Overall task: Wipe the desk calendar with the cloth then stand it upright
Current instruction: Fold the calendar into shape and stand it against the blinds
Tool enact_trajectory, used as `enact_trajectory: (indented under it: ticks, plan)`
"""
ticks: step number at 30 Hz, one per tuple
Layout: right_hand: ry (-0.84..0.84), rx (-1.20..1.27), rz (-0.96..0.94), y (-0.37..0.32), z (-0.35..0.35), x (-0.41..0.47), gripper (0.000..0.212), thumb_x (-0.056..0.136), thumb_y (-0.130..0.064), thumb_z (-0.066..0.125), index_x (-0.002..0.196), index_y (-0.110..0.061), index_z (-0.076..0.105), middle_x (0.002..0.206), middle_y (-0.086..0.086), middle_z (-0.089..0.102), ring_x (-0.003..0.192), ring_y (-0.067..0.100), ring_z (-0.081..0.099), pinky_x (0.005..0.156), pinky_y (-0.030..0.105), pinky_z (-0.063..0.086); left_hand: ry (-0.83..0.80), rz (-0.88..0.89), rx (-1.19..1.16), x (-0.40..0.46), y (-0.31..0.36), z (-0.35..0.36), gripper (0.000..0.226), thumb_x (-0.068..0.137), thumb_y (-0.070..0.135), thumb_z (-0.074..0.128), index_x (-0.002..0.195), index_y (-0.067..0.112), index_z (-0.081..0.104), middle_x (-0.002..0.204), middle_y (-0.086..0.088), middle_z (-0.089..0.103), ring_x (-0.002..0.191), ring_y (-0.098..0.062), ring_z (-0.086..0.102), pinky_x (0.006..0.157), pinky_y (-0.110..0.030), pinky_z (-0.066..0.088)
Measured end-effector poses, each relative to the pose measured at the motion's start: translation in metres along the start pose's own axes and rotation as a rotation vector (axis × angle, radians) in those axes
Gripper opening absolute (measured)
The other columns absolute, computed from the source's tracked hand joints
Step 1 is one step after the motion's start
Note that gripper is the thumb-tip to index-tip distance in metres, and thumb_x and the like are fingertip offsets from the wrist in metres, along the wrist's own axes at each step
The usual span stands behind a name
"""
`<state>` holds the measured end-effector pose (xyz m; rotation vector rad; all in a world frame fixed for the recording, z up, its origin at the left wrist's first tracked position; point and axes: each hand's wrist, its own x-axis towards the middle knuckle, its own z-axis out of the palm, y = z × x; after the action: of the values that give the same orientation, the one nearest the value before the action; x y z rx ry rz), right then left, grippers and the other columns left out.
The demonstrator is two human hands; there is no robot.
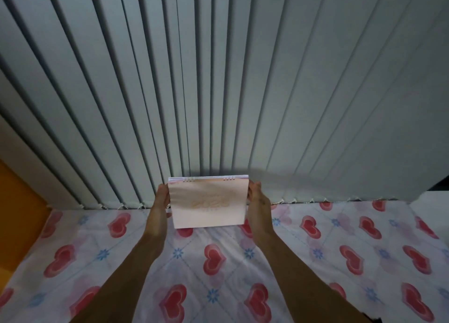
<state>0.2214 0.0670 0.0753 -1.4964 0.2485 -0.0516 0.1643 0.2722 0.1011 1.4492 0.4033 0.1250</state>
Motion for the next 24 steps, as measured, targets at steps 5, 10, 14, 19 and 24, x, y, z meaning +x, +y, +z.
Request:
enact_trajectory:
  ticks: [5,10,14,19,24]
  plan:
    - [-0.012,-0.028,0.002,0.009,0.002,0.002,0.052,0.102,-0.055,0.029,0.09,-0.035,0.076,0.092,-0.008,0.078,0.089,0.011,0.072,0.078,0.027,0.05,-0.015,-0.028,-0.012,0.008,-0.005,-0.002,0.049,0.092,0.063,0.021,0.119,0.037,0.053,0.112,0.013,0.061,0.1,-0.006,0.054,0.091,-0.039,0.03]
    - [-0.033,-0.058,0.032,0.013,0.003,0.001,0.054,0.102,-0.056,0.026,0.085,-0.039,0.074,0.084,-0.014,0.077,0.076,0.007,0.073,0.059,0.013,0.05,-0.047,-0.037,-0.009,0.01,-0.009,-0.004,0.047,0.092,0.062,0.021,0.119,0.039,0.051,0.118,0.013,0.058,0.108,-0.015,0.052,0.093,-0.04,0.03]
    - [-0.047,-0.045,0.029,0.014,0.004,-0.001,0.051,0.102,-0.055,0.027,0.086,-0.038,0.073,0.081,-0.015,0.077,0.07,0.004,0.073,0.048,0.008,0.049,-0.057,-0.05,-0.002,0.012,-0.011,-0.008,0.046,0.092,0.061,0.02,0.123,0.039,0.047,0.119,0.012,0.054,0.107,-0.014,0.049,0.092,-0.039,0.03]
    - [-0.045,-0.047,0.044,0.016,0.006,0.001,0.047,0.102,-0.054,0.03,0.098,-0.031,0.071,0.087,-0.01,0.077,0.073,0.011,0.075,0.053,0.016,0.054,-0.062,-0.06,0.002,0.015,-0.012,-0.01,0.041,0.092,0.061,0.021,0.121,0.042,0.043,0.12,0.015,0.05,0.106,-0.01,0.05,0.094,-0.037,0.029]
    - [-0.039,-0.033,0.036,0.018,0.007,0.002,0.047,0.103,-0.049,0.031,0.102,-0.026,0.071,0.085,-0.009,0.077,0.073,0.009,0.074,0.053,0.014,0.053,-0.065,-0.067,0.028,0.015,-0.01,-0.012,0.043,0.092,0.063,0.02,0.122,0.044,0.043,0.127,0.011,0.046,0.118,-0.015,0.039,0.101,-0.04,0.026]
